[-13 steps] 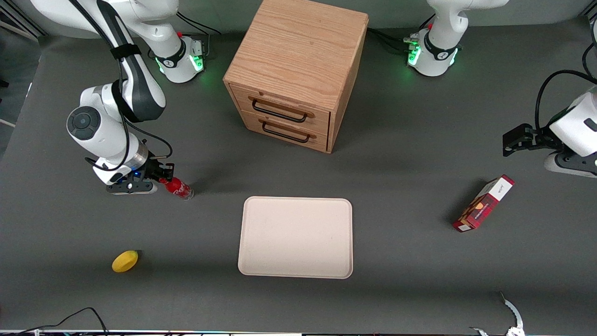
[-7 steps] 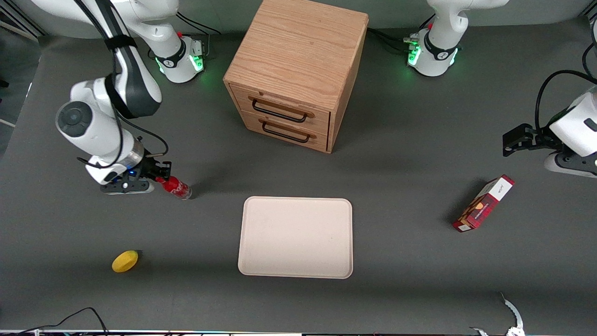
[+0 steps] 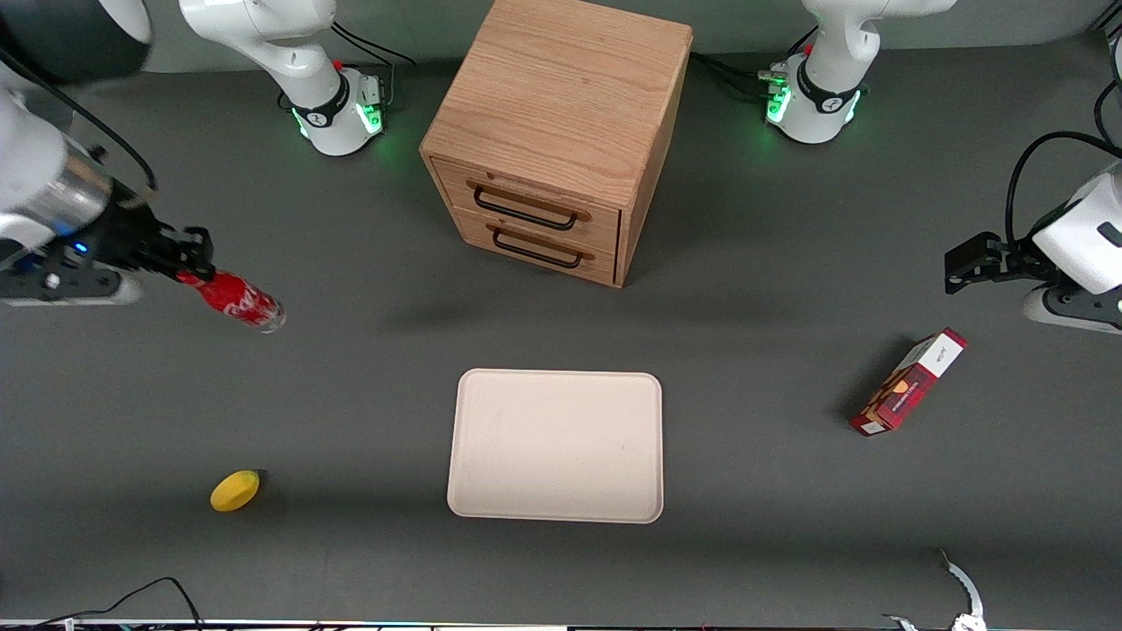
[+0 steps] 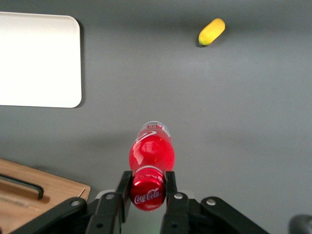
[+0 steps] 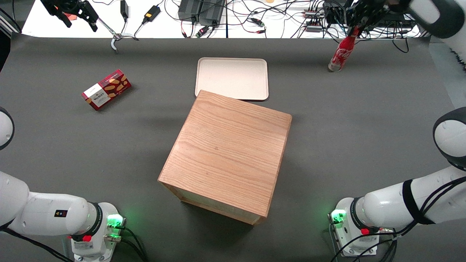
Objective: Place coke bottle on tray
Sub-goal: 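Lift the held bottle up off the table with the right gripper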
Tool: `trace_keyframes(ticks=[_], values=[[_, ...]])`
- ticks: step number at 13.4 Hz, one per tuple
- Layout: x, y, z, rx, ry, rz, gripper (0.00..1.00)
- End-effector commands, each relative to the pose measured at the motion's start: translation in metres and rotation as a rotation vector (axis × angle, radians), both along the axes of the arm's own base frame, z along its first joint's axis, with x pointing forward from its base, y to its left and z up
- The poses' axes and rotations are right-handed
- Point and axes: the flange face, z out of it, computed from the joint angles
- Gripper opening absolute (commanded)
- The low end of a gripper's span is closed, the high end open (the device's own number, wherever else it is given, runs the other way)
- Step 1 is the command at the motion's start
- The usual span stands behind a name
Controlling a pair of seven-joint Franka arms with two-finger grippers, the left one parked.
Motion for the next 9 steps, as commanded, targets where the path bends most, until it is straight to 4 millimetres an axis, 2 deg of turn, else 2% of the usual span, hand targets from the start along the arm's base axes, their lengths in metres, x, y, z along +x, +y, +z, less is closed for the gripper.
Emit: trace_keyframes(ticks=[1,2,4,7,9], values=[[0.024,0.005,-0.002,0.012,0.022,-0.017,0.0],[0.036,0.011,-0.009,0.015,0.021,-0.019,0.0],[0.059,0.059,-0.032,0.016,0.023,-0.018,0.0],[0.098,0.117,-0.084,0.047,-0.04,-0.04,0.0],[0.115,0.149,-0.119,0.069,-0.088,-0.051,0.0]])
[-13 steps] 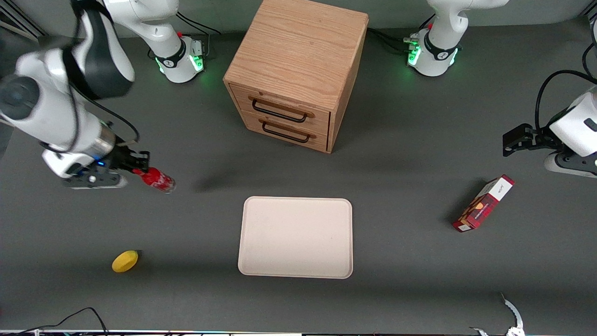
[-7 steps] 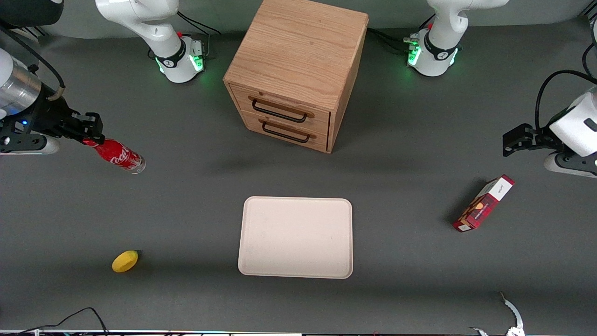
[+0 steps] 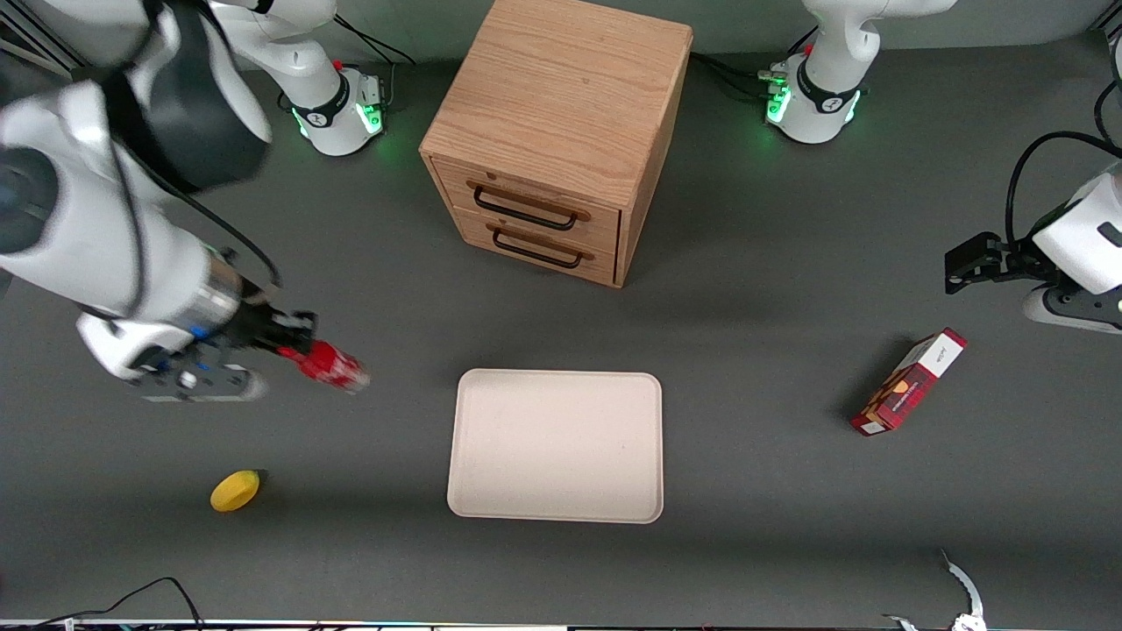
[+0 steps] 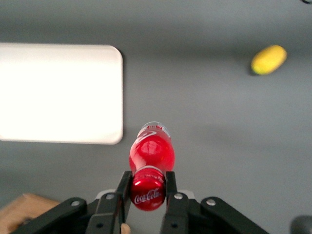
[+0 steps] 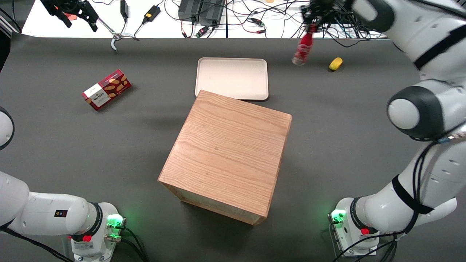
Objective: Place coke bottle on tray
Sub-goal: 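Carry the bottle over the cream tray and lower it onto the tray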
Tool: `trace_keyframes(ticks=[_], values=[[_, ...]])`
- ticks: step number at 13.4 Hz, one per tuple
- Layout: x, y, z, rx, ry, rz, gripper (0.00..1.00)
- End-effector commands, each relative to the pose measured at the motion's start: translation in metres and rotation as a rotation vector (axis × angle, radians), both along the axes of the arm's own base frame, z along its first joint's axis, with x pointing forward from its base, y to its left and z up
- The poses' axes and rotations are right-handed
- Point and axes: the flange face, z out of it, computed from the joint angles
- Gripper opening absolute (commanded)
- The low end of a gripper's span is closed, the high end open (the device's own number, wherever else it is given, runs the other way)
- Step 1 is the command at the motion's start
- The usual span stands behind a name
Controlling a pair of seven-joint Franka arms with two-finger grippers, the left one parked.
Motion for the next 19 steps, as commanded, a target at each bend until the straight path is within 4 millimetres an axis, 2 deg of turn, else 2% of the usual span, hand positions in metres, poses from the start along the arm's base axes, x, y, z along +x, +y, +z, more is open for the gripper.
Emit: trace_keyframes(ticks=[1,3,7,10,15,19], values=[[0.029,0.03,-0.03,0.034,-0.076,-0.049,0.0],[0.042,0.046,-0.06,0.054,-0.109,-0.042,0.0],[0.048,0.086,-0.117,0.068,-0.128,-0.017,0.0],[0.054,0.101,-0.149,0.05,-0.173,-0.005,0.0],[0.059,0.103,-0.178,0.046,-0.173,0.001,0.0],[0.059,0.107,-0.191,0.048,-0.178,0.005,0.0]])
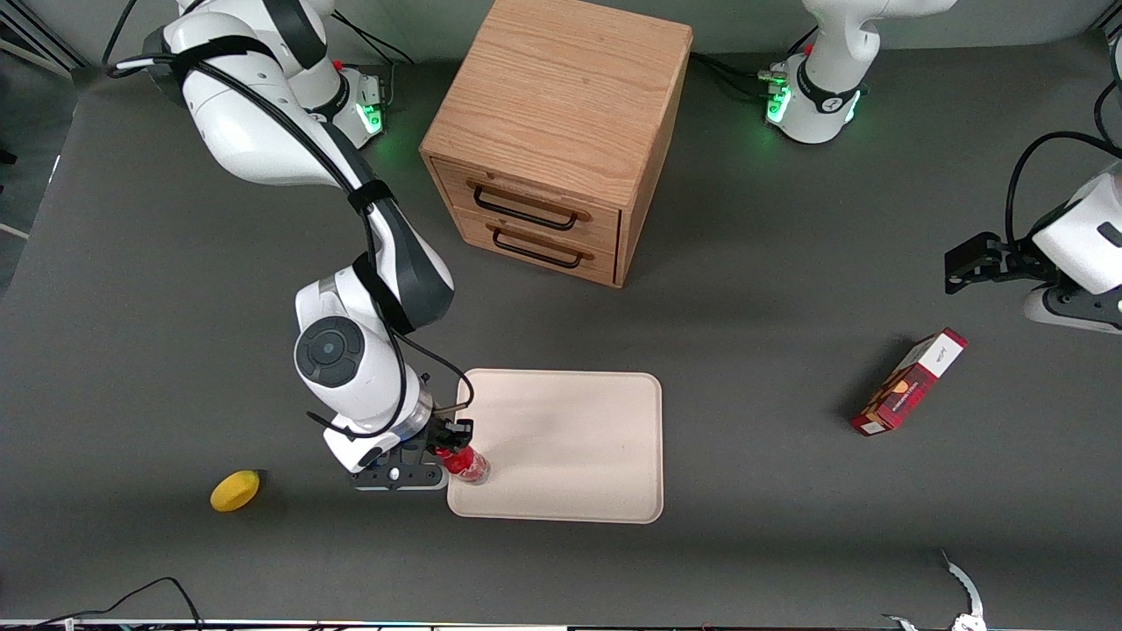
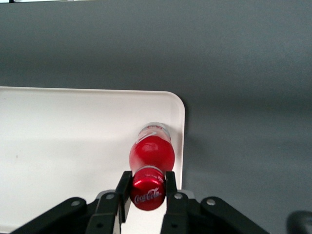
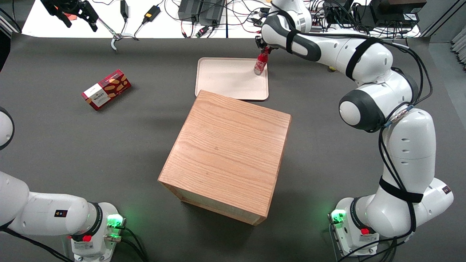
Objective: Place coke bottle on tray
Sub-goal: 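Carry the bottle over the cream tray and lower it onto the tray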
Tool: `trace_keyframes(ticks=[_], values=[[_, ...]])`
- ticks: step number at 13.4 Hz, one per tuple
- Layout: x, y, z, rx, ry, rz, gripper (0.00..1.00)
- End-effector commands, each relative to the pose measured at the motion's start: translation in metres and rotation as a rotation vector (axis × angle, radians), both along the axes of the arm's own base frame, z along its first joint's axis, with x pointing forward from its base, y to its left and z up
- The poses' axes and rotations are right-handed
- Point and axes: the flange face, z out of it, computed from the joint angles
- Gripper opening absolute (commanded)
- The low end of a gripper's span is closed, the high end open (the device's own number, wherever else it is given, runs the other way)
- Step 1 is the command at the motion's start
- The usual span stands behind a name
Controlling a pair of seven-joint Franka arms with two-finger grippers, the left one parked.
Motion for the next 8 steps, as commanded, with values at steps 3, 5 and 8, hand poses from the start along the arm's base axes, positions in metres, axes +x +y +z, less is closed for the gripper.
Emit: trace_keyframes(ticks=[3,5,8], values=[[0.004,0.009,0.001,-0.013,-0.035,-0.009,0.75],[0.004,0.009,0.001,-0.01,-0.035,-0.031,0.99],[0.005,-0.001,0.036,-0.004,-0.058,-0.041,1.0]])
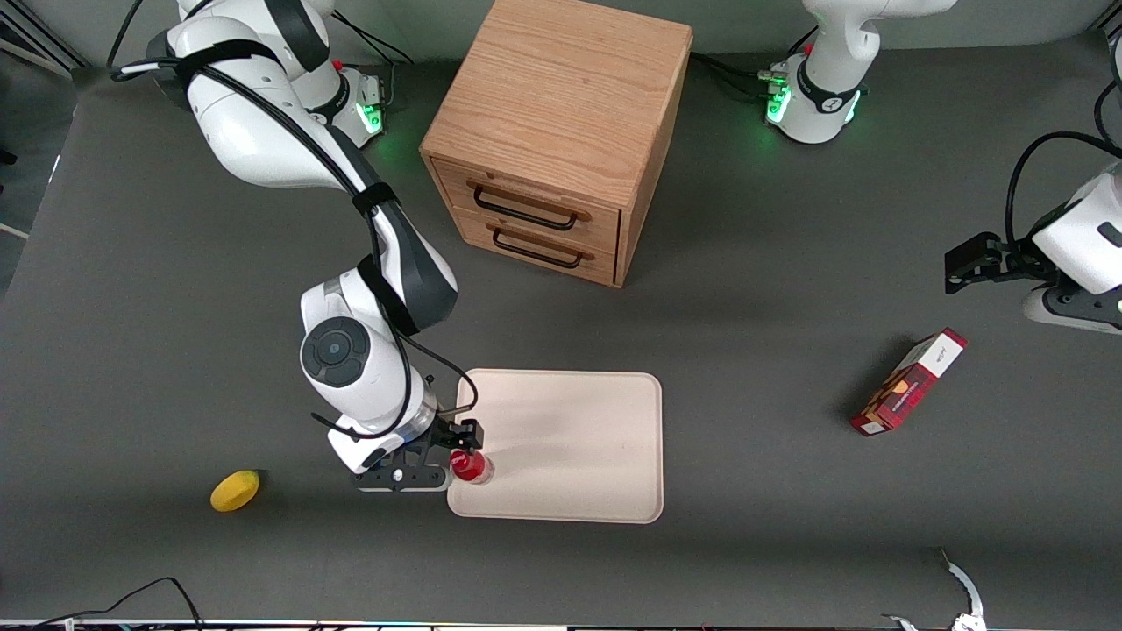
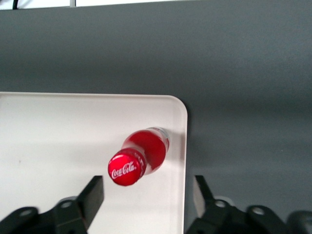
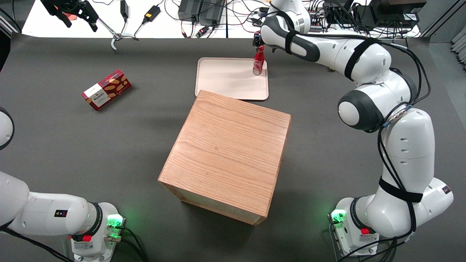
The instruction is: Place coke bottle on tray
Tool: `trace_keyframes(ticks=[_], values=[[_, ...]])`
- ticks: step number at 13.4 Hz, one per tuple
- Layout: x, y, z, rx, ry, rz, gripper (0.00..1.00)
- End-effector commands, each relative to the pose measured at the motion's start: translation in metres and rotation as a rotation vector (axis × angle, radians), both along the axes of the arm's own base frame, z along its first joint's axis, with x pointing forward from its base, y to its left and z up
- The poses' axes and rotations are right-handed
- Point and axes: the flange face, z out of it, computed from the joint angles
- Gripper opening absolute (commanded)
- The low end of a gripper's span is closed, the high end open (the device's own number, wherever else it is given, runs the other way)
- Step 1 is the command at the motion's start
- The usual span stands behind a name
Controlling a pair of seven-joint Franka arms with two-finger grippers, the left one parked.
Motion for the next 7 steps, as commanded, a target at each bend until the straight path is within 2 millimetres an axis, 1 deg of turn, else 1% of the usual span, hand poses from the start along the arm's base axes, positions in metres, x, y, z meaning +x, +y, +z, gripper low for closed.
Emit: trace_keyframes(ticks=[1,2,3,5,7], values=[[-0.002,-0.01,0.053,-0.012,-0.032,-0.028,1.0],[-0.008,-0.02,0.072,-0.032,0.001,-0.029,1.0],[-0.017,-0.037,0.092,-0.053,0.044,-0.023,1.0],[-0.045,-0.073,0.132,-0.089,0.107,0.03,1.0],[-0.077,-0.12,0.161,-0.105,0.136,0.052,1.0]])
